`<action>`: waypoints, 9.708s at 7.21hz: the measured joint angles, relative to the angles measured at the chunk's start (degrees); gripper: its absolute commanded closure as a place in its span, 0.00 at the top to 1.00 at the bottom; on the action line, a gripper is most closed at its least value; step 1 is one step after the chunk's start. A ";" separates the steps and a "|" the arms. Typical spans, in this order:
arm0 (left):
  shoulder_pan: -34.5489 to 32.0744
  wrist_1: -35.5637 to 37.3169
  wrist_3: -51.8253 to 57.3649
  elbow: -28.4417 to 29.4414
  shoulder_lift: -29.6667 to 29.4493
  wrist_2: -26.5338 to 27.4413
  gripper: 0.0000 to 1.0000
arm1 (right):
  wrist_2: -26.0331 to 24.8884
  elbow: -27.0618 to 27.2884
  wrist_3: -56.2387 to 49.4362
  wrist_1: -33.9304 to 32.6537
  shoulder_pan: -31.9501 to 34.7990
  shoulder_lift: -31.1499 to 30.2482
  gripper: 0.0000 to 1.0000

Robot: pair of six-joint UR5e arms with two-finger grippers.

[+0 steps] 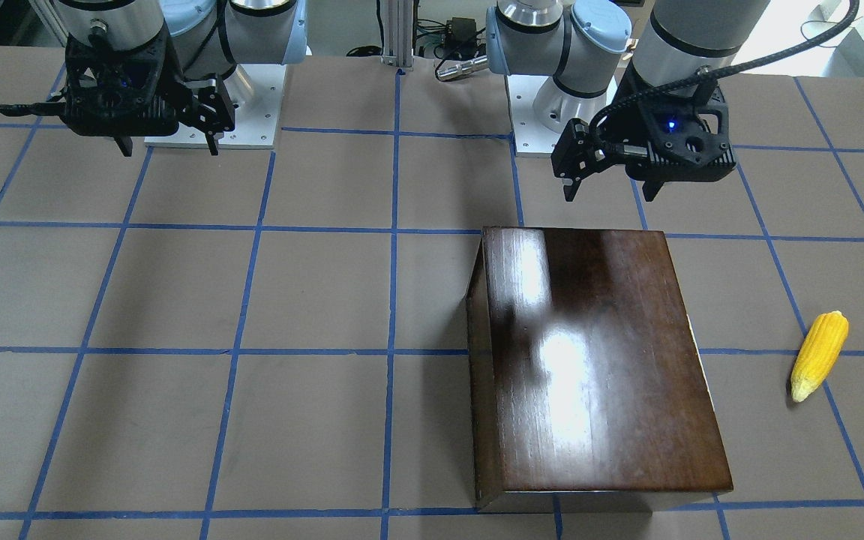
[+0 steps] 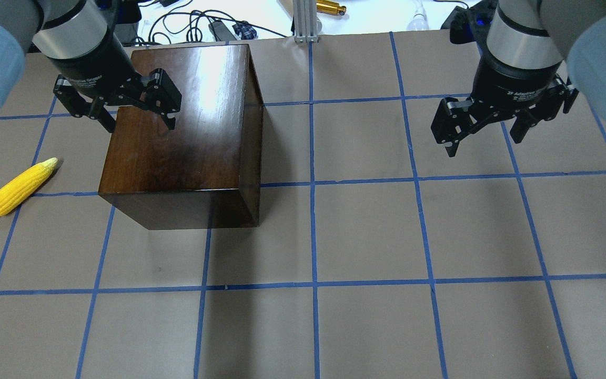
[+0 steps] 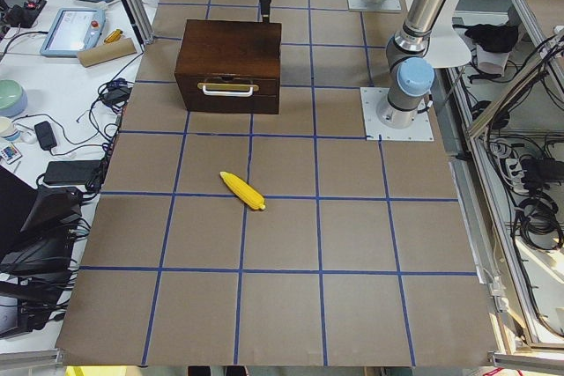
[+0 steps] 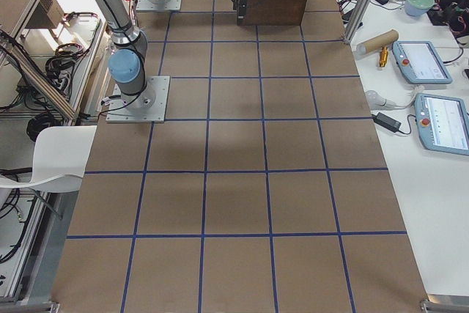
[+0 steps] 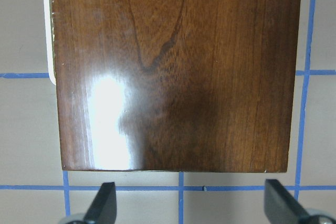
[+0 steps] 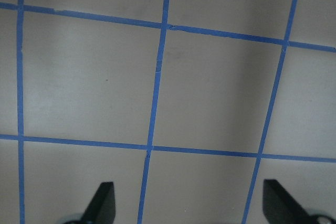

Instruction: Open drawer and put corn inside

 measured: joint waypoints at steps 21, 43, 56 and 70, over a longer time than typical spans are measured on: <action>24.94 -0.83 12.96 0.23 -1.63 0.11 1.00 | -0.08 0.00 -0.04 0.00 0.00 0.04 1.00; 26.41 14.11 33.04 -0.66 -24.51 -20.18 1.00 | -0.02 0.00 -0.05 0.00 0.00 0.00 1.00; 29.98 14.85 33.63 0.08 -26.37 -19.91 1.00 | -0.05 0.00 0.00 0.00 0.00 0.03 1.00; 38.50 15.10 36.35 0.37 -26.42 -19.83 1.00 | -0.04 0.00 -0.05 0.00 0.00 0.02 1.00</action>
